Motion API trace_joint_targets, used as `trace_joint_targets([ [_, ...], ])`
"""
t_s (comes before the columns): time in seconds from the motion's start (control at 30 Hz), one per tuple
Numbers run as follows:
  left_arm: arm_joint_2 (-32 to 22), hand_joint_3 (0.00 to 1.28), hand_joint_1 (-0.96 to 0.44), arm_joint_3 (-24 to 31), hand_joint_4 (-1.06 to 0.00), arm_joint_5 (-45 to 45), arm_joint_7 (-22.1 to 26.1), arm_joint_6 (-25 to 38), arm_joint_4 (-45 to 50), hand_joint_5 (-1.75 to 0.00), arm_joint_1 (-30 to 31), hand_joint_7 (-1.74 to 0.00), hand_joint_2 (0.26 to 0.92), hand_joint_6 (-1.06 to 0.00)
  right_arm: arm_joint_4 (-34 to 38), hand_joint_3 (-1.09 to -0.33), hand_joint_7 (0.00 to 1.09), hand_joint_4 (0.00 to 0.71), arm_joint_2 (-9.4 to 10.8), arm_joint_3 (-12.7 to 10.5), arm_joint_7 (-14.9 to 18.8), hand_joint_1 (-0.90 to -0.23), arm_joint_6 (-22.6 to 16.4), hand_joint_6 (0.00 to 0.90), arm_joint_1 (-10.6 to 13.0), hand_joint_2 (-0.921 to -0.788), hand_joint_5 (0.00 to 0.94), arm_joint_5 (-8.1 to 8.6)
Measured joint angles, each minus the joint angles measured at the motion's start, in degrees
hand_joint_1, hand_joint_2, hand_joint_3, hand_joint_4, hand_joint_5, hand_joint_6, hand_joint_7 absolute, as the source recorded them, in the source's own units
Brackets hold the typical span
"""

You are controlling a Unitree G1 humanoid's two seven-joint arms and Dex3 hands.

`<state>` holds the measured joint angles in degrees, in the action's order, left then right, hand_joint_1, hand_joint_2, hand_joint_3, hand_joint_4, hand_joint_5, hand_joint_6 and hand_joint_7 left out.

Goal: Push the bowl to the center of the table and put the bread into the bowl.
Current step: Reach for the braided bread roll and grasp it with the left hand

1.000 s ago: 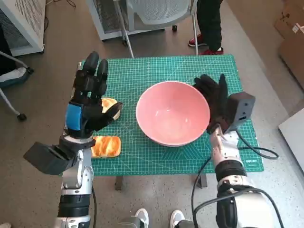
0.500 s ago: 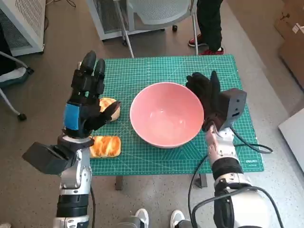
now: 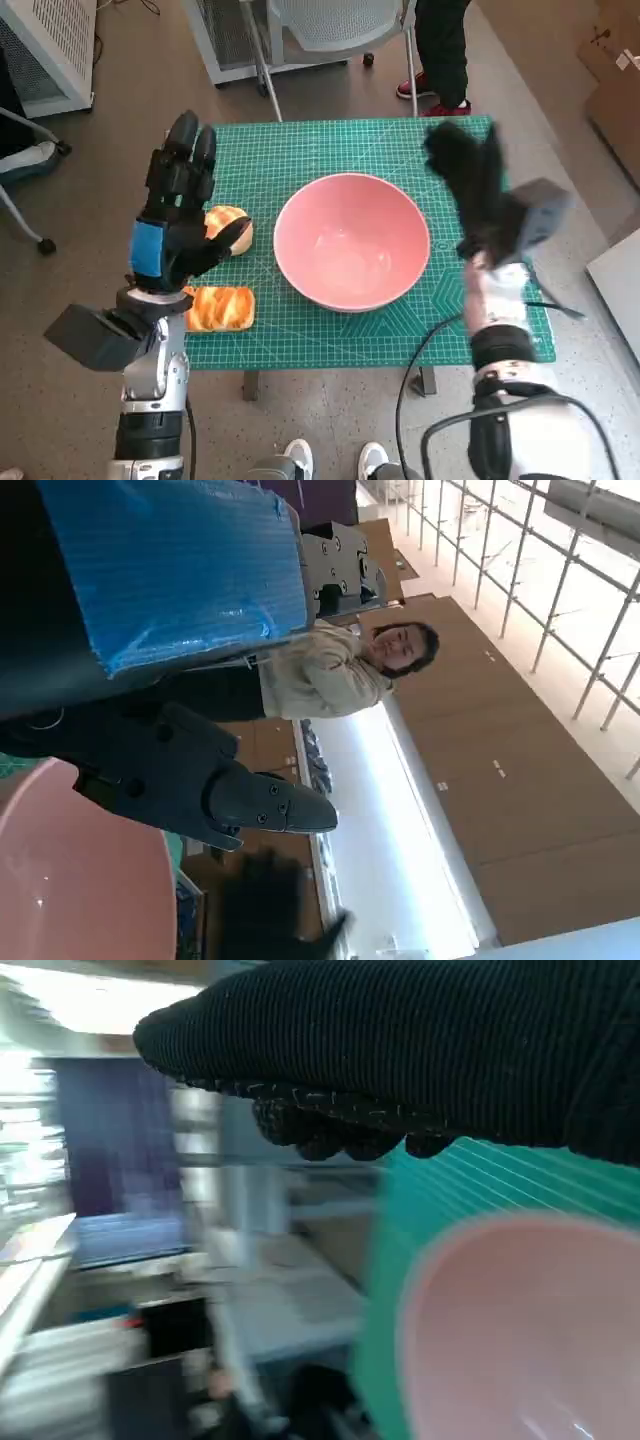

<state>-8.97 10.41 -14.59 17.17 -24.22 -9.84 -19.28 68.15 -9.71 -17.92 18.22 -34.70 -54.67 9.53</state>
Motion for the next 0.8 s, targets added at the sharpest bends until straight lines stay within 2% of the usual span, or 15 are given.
trace_joint_targets([
  [0.17,-0.25,0.13,-0.49,0.46,0.00,0.01,-0.01,-0.15,0.76,0.00,0.93,-0.29,0.920,0.00,-4.18,-0.545,0.01,0.263,-1.18,-0.45,3.55,-0.399,-6.94,0.386,0.40,-0.921,0.004,1.96],
  [0.3,-0.95,0.13,-0.48,0.79,0.00,0.26,-0.09,-0.25,2.44,0.00,1.65,-0.29,0.921,0.00,-9.05,-0.537,0.02,0.273,-1.19,-0.15,5.56,-0.421,-12.92,0.398,2.01,-0.921,0.008,3.02],
  [0.43,-2.32,0.13,-0.48,1.00,0.00,1.72,-0.42,-0.29,4.70,0.00,2.70,-0.30,0.920,0.00,-12.72,-0.536,0.02,0.281,-1.08,0.33,7.06,-0.429,-16.11,0.402,3.69,-0.921,0.010,4.15],
  [0.53,-4.68,0.10,-0.48,1.23,-0.01,6.70,-1.48,0.65,8.54,0.00,4.69,-0.31,0.905,0.00,-15.14,-0.537,0.02,0.285,-1.04,0.86,7.97,-0.432,-17.46,0.407,5.06,-0.921,0.010,4.76],
  [0.67,-10.43,0.03,-0.42,1.92,-0.04,16.68,-1.36,8.03,16.46,-0.01,8.45,-0.29,0.809,-0.07,-16.98,-0.541,0.02,0.288,-1.08,1.21,8.39,-0.449,-17.74,0.411,6.23,-0.921,0.010,5.09],
  [0.73,-12.84,0.02,-0.35,2.12,-0.07,20.68,-0.61,12.63,20.40,0.00,10.00,-0.19,0.756,-0.16,-17.60,-0.543,0.02,0.292,-1.13,1.23,8.40,-0.457,-17.73,0.412,6.46,-0.921,0.011,5.35],
  [0.8,-14.78,0.01,-0.31,2.36,-0.08,24.46,0.44,17.55,24.15,0.00,11.24,-0.13,0.731,-0.21,-18.20,-0.544,0.02,0.293,-1.17,1.25,8.40,-0.460,-17.71,0.412,6.49,-0.921,0.010,5.53],
])
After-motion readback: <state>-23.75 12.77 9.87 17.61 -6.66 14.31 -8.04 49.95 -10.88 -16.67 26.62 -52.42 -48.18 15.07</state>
